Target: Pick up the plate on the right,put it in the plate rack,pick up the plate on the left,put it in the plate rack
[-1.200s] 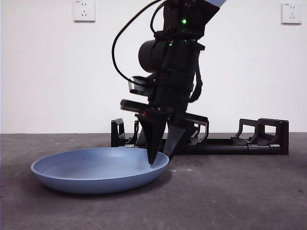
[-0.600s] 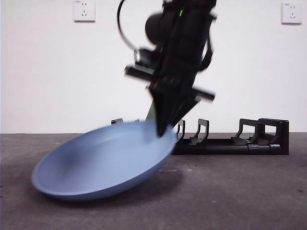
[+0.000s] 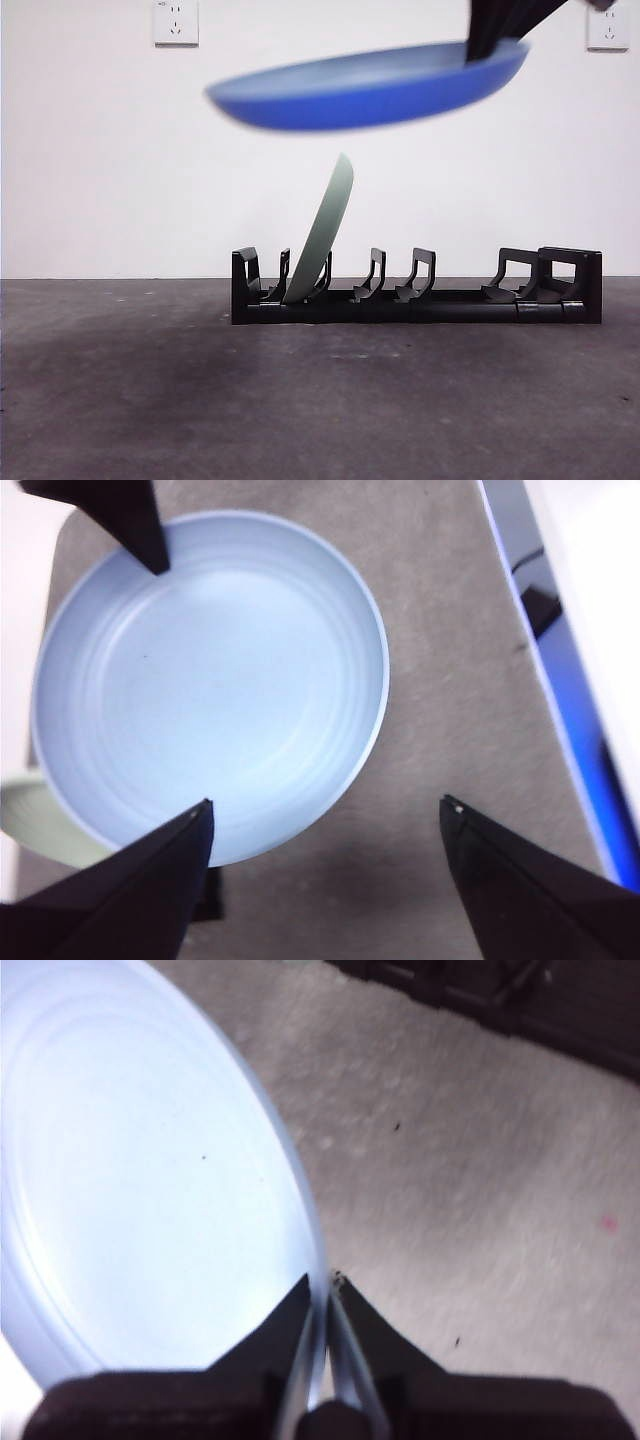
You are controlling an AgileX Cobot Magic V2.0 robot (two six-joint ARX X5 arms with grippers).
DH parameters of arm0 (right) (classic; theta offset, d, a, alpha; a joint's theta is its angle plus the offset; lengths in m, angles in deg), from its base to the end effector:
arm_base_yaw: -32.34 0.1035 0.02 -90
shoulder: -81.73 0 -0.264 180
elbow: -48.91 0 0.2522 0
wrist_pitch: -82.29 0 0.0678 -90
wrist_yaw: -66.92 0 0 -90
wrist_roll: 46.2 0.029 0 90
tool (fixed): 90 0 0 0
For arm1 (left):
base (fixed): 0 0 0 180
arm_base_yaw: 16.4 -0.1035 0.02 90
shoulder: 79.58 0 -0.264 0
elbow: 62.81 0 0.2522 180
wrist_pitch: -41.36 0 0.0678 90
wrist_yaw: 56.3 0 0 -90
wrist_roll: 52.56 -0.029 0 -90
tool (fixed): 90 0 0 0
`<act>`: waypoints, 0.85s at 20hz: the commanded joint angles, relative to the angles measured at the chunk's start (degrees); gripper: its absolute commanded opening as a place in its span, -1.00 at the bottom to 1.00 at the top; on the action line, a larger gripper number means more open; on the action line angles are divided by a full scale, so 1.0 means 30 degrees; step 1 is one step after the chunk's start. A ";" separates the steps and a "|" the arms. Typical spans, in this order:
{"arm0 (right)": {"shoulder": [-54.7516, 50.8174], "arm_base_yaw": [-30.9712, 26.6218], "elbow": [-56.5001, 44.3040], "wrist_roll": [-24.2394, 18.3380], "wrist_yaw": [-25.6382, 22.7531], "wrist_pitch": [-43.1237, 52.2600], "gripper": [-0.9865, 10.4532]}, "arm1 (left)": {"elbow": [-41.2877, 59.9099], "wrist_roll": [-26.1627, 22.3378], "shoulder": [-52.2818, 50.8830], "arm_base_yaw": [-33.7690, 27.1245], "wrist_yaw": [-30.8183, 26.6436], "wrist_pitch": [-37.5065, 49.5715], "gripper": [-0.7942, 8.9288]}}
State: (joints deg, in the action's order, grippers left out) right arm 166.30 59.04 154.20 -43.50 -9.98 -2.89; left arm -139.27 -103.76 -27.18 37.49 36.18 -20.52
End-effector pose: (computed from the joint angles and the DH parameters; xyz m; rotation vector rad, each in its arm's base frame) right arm 0.2403 0.1282 0.3689 -0.0953 1.1516 0.5914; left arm 0.0966 -0.1346 0.3561 1.0887 0.1571 -1.1827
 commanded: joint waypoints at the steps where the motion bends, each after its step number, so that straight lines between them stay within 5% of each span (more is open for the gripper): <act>1: -0.0619 -0.0510 -0.0051 -0.0102 0.1464 -0.0262 -0.85 | 0.0073 -0.2259 0.1027 0.1282 -0.1574 0.0401 -0.04; 5: -0.0918 -0.0801 -0.0044 -0.0321 0.2645 -0.1115 -0.85 | 0.0073 -0.3628 0.3089 0.2965 -0.4918 0.2040 -0.04; 10: -0.0911 -0.0801 -0.0044 -0.0466 0.2645 -0.1326 -0.85 | 0.0073 -0.4022 0.4284 0.3373 -0.6645 0.2616 -0.07; 17: -0.0911 -0.1129 -0.0044 -0.0495 0.2623 -0.1188 -0.85 | 0.0073 -0.3861 0.4408 0.3614 -0.6827 0.2616 -0.78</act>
State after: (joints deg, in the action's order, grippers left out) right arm 163.40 55.91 154.20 -44.55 -2.50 -6.76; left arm -139.27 -115.39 -14.02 47.98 15.79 -13.06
